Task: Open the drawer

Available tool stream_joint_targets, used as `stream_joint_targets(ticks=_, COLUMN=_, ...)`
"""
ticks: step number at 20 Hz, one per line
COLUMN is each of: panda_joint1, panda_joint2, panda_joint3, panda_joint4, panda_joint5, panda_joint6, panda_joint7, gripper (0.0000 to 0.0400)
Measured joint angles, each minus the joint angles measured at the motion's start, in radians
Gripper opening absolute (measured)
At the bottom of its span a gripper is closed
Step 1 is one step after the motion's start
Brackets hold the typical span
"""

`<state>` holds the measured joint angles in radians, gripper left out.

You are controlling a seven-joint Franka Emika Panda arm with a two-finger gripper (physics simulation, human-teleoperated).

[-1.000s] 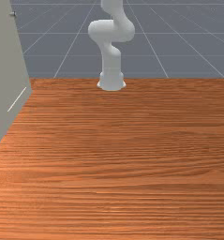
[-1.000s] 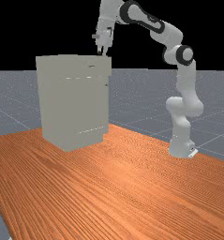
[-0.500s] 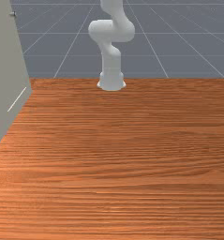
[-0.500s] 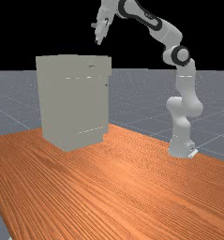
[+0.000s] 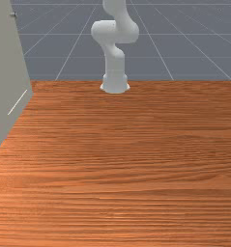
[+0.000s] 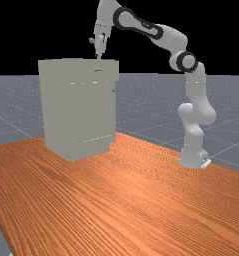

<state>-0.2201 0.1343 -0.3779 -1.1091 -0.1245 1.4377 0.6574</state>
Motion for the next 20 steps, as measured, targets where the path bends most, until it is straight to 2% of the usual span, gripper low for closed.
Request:
stream_joint_targets(ticks=3, panda_joint1=0.004, panda_joint2=0.021, panda_joint3=0.004, panda_joint4=-0.024, panda_joint5=-0.001, panda_joint6=-0.009, panda_joint7=0.002, gripper=0.04)
stream_joint_targets(ticks=10, panda_joint1=0.027, panda_joint2=-0.034, panda_joint3=0.036, panda_joint4=-0.122, panda_joint5=0.011, panda_joint6=-0.029, panda_joint7=0.015, gripper=0.04)
stream_joint_targets(ticks=13, panda_joint1=0.067, panda_joint2=-0.087, panda_joint3=0.083, panda_joint4=-0.171, panda_joint5=0.017, panda_joint6=-0.077, panda_joint7=0.032, gripper=0.04)
stream_joint_targets(ticks=20, panda_joint1=0.162, panda_joint2=-0.222, panda_joint3=0.25, panda_joint4=-0.318, panda_joint5=0.009, panda_joint6=-0.107, panda_joint7=0.209, gripper=0.04)
